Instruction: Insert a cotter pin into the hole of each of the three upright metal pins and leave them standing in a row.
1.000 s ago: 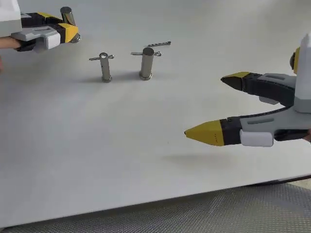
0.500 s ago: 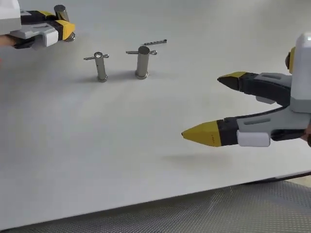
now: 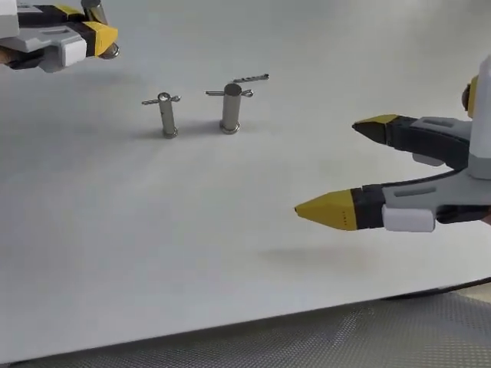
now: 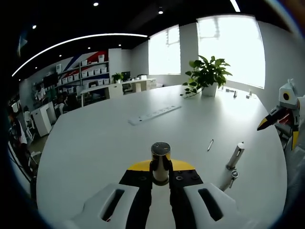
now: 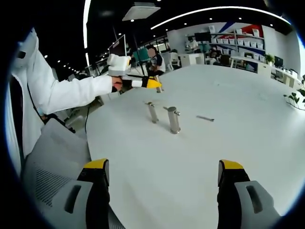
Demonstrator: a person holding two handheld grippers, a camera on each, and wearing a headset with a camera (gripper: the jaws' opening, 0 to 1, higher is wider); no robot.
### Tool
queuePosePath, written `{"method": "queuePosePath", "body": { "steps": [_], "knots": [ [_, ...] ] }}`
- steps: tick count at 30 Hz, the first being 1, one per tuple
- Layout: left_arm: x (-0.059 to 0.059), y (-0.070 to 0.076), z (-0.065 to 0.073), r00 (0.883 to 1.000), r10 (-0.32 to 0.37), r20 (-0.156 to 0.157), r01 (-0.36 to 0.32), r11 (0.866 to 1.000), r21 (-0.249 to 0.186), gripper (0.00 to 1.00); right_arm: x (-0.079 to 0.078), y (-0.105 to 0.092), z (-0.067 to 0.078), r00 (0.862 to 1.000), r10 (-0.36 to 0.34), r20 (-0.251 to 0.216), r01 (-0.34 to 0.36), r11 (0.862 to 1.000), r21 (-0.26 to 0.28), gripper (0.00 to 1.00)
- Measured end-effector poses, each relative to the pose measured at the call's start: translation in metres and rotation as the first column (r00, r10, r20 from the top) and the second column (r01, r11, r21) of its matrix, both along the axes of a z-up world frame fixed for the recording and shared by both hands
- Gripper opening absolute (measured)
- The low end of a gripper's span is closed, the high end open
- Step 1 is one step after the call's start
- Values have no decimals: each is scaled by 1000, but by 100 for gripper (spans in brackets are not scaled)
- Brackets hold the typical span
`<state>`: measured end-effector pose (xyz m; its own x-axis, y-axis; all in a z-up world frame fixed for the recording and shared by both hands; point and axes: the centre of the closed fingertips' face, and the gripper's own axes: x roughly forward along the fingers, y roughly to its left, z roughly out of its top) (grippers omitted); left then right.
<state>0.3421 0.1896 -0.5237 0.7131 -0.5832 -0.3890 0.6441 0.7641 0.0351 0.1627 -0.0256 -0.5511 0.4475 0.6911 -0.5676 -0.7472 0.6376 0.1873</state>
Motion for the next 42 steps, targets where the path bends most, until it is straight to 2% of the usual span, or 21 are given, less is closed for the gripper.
{"method": "queuePosePath", "body": {
  "steps": [4, 6, 7, 8, 10, 12, 17, 19, 22, 25, 29, 31, 35, 36, 38, 42],
  "knots": [
    [-19, -4, 15, 999, -28, 21, 28, 1000, 12, 10, -2, -1, 3, 1000, 3, 9, -3, 1000, 2, 93],
    [-33, -9, 20, 998, -53, 27, 52, 998, 29, 10, -2, -2, 4, 1000, 5, 13, -5, 1000, 1, 93],
    [-40, -11, 21, 998, -59, 21, 58, 998, 23, 10, -3, -2, 4, 1000, 5, 15, -5, 1000, 1, 93],
    [-50, -17, 22, 995, -95, 28, 94, 995, 33, 10, -3, -2, 5, 1000, 6, 17, -6, 1000, 2, 93],
    [-65, -22, 24, 994, -103, 23, 102, 995, 21, 10, -5, -1, 5, 1000, 9, 19, -9, 1000, 1, 93],
    [-78, -28, 26, 994, -111, 12, 111, 994, -11, 10, -7, -1, 6, 1000, 12, 22, -12, 1000, 0, 93],
    [-106, -38, 24, 992, -124, 4, 124, 992, -37, 10, -13, -1, 7, 1000, 13, 24, -13, 1000, 0, 92],
    [-116, -42, 22, 992, -129, -13, 128, 990, -61, 10, -14, -1, 7, 1000, 15, 22, -15, 1000, 3, 92],
    [-129, -49, 15, 988, -152, -24, 151, 987, -60, 10, -16, -1, 7, 1000, 13, 21, -13, 1000, 1, 92],
    [-142, -57, 5, 983, -172, -62, 168, 984, -66, 10, -19, -2, 5, 1000, 17, 15, -17, 1000, -8, 92],
    [-151, -66, -9, 973, -216, -83, 213, 976, -35, 10, -20, -1, 5, 1000, 20, 15, -20, 1000, -3, 92],
    [-152, -71, -14, 970, -227, -87, 225, 974, -30, 10, -20, -1, 6, 1000, 20, 17, -20, 1000, 2, 92],
    [-152, -78, -21, 962, -248, -115, 245, 969, -44, 11, -21, -1, 7, 1000, 15, 18, -15, 1000, 3, 91],
    [-155, -86, -21, 958, -264, -115, 261, 965, -39, 11, -21, -2, 6, 1000, 14, 17, -14, 1000, 3, 91],
    [-156, -90, -26, 951, -286, -118, 285, 958, -18, 11, -21, -3, 6, 1000, 11, 16, -11, 1000, 0, 91],
    [-155, -99, -35, 943, -302, -140, 304, 953, -10, 11, -23, -5, 5, 1000, 6, 10, -6, 1000, 0, 91]
  ]
}}
